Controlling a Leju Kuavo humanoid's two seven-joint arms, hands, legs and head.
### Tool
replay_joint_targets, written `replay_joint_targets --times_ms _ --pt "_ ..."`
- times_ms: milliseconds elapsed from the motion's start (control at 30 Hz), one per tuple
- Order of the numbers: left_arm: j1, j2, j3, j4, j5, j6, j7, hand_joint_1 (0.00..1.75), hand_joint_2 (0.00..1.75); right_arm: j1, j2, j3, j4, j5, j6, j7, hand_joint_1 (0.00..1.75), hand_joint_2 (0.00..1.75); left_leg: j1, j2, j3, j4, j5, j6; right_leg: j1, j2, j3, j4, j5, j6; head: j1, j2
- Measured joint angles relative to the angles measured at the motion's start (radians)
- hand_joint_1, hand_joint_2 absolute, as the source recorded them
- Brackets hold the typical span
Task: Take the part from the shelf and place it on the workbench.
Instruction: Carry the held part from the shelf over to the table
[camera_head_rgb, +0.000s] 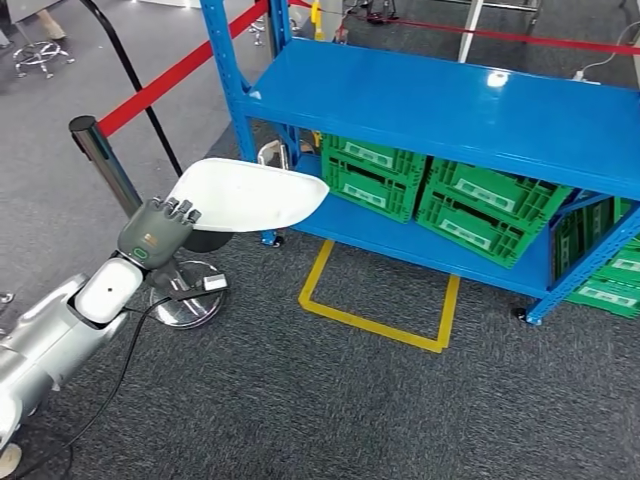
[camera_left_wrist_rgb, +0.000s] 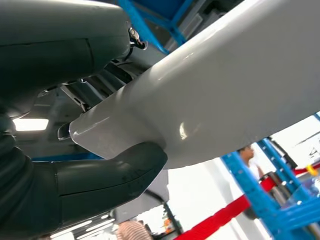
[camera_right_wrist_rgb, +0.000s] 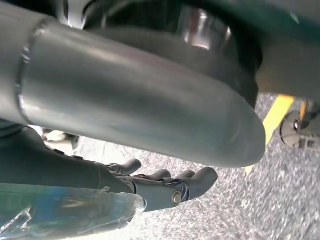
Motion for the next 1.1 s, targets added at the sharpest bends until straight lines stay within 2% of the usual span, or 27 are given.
replay_joint_targets --times_ms 33,67,100,167,233,300,333,400,433,467,500,533,567,600,633,667,700,733,767,800,833,900,967,1000,1033,1067,1100 --pt "0.003 0.0 0.0 0.0 0.0 0.0 0.0 1.75 1.75 0.0 0.0 0.0 0.0 0.0 0.0 0.0 0.0 0.0 0.001 0.003 -0.013 0.029 -0.001 -0.002 0.0 -0.012 0.0 0.0 0.0 0.0 0.0 0.0" --pt "0.005 0.001 0.0 0.0 0.0 0.0 0.0 1.75 1.75 0.0 0.0 0.0 0.0 0.0 0.0 0.0 0.0 0.0 0.002 0.006 -0.007 0.018 0.017 -0.004 0.0 -0.024 0.0 0.0 -0.001 0.0 0.0 0.0" --pt "0.006 0.003 0.001 0.0 0.0 0.0 0.0 1.75 1.75 -0.001 0.001 0.0 0.0 0.0 0.001 0.0 0.0 0.0 0.002 0.015 0.017 -0.03 0.051 -0.004 -0.001 -0.035 0.001 0.001 -0.001 0.002 0.0 0.0" --pt "0.005 0.005 0.004 -0.002 0.0 0.0 0.0 1.75 1.75 -0.002 0.002 0.0 -0.001 0.0 0.001 0.0 0.0 0.0 -0.001 0.059 0.086 -0.167 0.115 -0.004 0.003 -0.055 0.001 0.006 -0.005 0.008 -0.002 0.0" --pt "0.002 0.006 0.006 -0.006 0.0 0.0 0.0 1.75 1.75 -0.002 0.002 0.0 -0.001 0.0 0.001 0.0 0.0 0.0 -0.006 0.089 0.117 -0.24 0.136 0.008 0.012 -0.074 -0.002 0.011 -0.009 0.016 -0.003 0.0" --pt "0.005 0.009 0.006 -0.008 0.0 0.0 0.0 1.75 1.75 -0.002 0.002 0.0 -0.001 0.0 0.001 0.0 0.0 0.0 -0.009 0.072 0.111 -0.246 0.136 0.026 0.014 -0.096 -0.003 0.012 -0.011 0.023 -0.002 0.0" --pt "0.006 0.011 0.006 -0.008 0.0 0.0 0.0 1.75 1.75 -0.002 0.002 0.0 -0.002 0.0 0.001 0.0 0.0 0.0 -0.008 0.061 0.109 -0.247 0.138 0.033 0.012 -0.092 -0.005 0.016 -0.017 0.028 -0.001 0.0" --pt "0.007 0.012 0.006 -0.009 0.0 0.0 0.0 1.75 1.75 -0.002 0.002 0.0 -0.002 0.0 0.001 0.0 0.0 0.0 -0.004 0.039 0.106 -0.249 0.144 0.047 0.008 -0.047 -0.028 0.07 -0.056 0.037 0.002 0.0" --pt "0.006 0.012 0.006 -0.01 0.0 0.0 0.0 1.75 1.75 -0.001 0.002 0.001 -0.002 0.0 0.001 0.0 0.0 0.0 -0.003 0.028 0.104 -0.249 0.146 0.051 0.006 -0.017 -0.056 0.133 -0.09 0.04 0.005 0.0" --pt "0.006 0.012 0.006 -0.01 0.0 0.0 0.0 1.75 1.75 0.0 0.002 0.001 -0.002 0.0 0.001 -0.001 0.0 0.0 -0.003 0.016 0.102 -0.249 0.148 0.054 0.006 0.002 -0.088 0.207 -0.124 0.04 0.006 0.0" --pt "0.007 0.012 0.006 -0.011 0.0 0.0 0.0 1.75 1.75 0.001 0.002 0.001 -0.002 0.0 0.001 -0.001 0.0 0.0 -0.003 0.003 0.1 -0.249 0.149 0.056 0.006 0.011 -0.119 0.274 -0.149 0.04 0.007 0.0" --pt "0.008 0.012 0.006 -0.011 0.0 0.0 0.0 1.75 1.75 0.002 0.002 0.001 -0.002 0.0 0.001 -0.002 0.0 0.0 -0.004 -0.011 0.099 -0.249 0.15 0.057 0.006 0.014 -0.138 0.313 -0.157 0.04 0.008 0.0" --pt "0.009 0.012 0.005 -0.011 0.0 0.0 0.0 1.75 1.75 0.002 0.002 0.001 -0.002 0.0 0.001 -0.001 0.0 0.0 -0.003 -0.025 0.099 -0.249 0.151 0.057 0.006 0.015 -0.138 0.312 -0.144 0.039 0.008 0.0" --pt "0.009 0.012 0.006 -0.011 0.0 0.0 0.0 1.75 1.75 0.002 0.002 0.001 -0.002 0.0 0.002 -0.001 0.0 0.0 -0.002 -0.04 0.099 -0.248 0.152 0.055 0.005 0.019 -0.119 0.271 -0.115 0.038 0.008 0.0" --pt "0.009 0.012 0.006 -0.013 0.0 -0.001 0.0 1.75 1.75 0.001 0.002 0.001 -0.002 0.0 0.002 0.0 0.0 0.0 -0.001 -0.055 0.098 -0.247 0.153 0.053 0.002 0.034 -0.086 0.201 -0.077 0.037 0.008 0.0" --pt "0.009 0.012 0.006 -0.015 0.0 -0.002 0.0 1.75 1.75 0.001 0.002 0.001 -0.002 0.0 0.002 0.0 0.0 0.0 -0.001 -0.07 0.096 -0.245 0.154 0.048 -0.002 0.059 -0.052 0.131 -0.049 0.036 0.008 0.0" --pt "0.008 0.011 0.006 -0.018 0.0 -0.004 -0.001 1.75 1.75 0.001 0.002 0.001 -0.002 0.0 0.003 -0.001 0.0 0.0 0.0 -0.083 0.092 -0.242 0.156 0.043 -0.007 0.082 -0.024 0.075 -0.032 0.036 0.008 0.0" --pt "0.006 0.012 0.007 -0.021 0.0 -0.006 -0.004 1.75 1.75 0.0 0.002 0.001 -0.002 0.0 0.004 -0.003 0.0 0.0 0.0 -0.095 0.086 -0.241 0.159 0.036 -0.01 0.099 -0.009 0.045 -0.026 0.036 0.008 0.0" --pt "0.006 0.013 0.008 -0.023 0.0 -0.008 -0.008 1.75 1.75 0.0 0.003 0.001 -0.002 0.0 0.005 -0.005 0.0 0.0 0.001 -0.106 0.081 -0.24 0.163 0.029 -0.01 0.104 -0.005 0.037 -0.03 0.035 0.007 0.0" --pt "0.006 0.014 0.008 -0.024 0.0 -0.01 -0.013 1.75 1.75 0.0 0.003 0.001 -0.002 0.0 0.005 -0.005 0.0 0.0 0.004 -0.117 0.076 -0.241 0.167 0.023 -0.009 0.093 -0.004 0.037 -0.03 0.031 0.007 0.0" --pt "0.008 0.017 0.008 -0.025 0.0 -0.011 -0.017 1.75 1.75 -0.001 0.003 0.001 -0.002 -0.001 0.005 -0.003 0.0 0.0 0.005 -0.118 0.073 -0.241 0.168 0.017 -0.008 0.082 -0.005 0.037 -0.027 0.025 0.007 0.0" --pt "0.009 0.022 0.011 -0.028 0.0 -0.013 -0.021 1.75 1.75 -0.002 0.004 0.001 -0.003 -0.001 0.005 0.003 0.0 0.0 0.002 -0.078 0.052 -0.203 0.14 0.01 -0.009 0.057 -0.005 0.033 -0.022 0.011 0.0 0.0" --pt "0.007 0.021 0.013 -0.033 0.0 -0.015 -0.023 1.75 1.75 -0.001 0.004 0.001 -0.003 -0.001 0.006 0.006 0.0 0.0 -0.001 -0.019 -0.001 -0.084 0.073 0.004 -0.005 0.03 -0.006 0.031 -0.019 0.002 -0.007 0.0" --pt "0.007 0.019 0.013 -0.035 0.0 -0.016 -0.025 1.75 1.75 0.0 0.004 0.001 -0.003 -0.002 0.007 0.006 0.0 0.0 -0.001 -0.005 -0.031 -0.016 0.043 0.003 -0.003 0.015 -0.007 0.031 -0.019 0.0 -0.007 0.0" --pt "0.008 0.017 0.013 -0.036 0.0 -0.018 -0.027 1.75 1.75 0.001 0.004 0.001 -0.003 -0.002 0.007 0.007 0.0 0.0 -0.001 0.002 -0.05 0.032 0.027 0.002 -0.002 0.0 -0.009 0.031 -0.019 0.0 -0.007 0.0" --pt "0.009 0.016 0.013 -0.037 0.0 -0.019 -0.029 1.75 1.75 0.001 0.004 0.001 -0.003 -0.002 0.007 0.007 0.0 0.0 -0.001 0.006 -0.052 0.046 0.029 0.003 -0.001 -0.014 -0.01 0.031 -0.019 0.0 -0.008 0.0" --pt "0.01 0.015 0.014 -0.037 0.0 -0.021 -0.03 1.75 1.75 0.001 0.004 0.001 -0.003 -0.002 0.007 0.007 0.0 0.0 -0.002 0.01 -0.034 0.019 0.048 0.005 0.0 -0.028 -0.01 0.031 -0.019 0.0 -0.008 0.0"
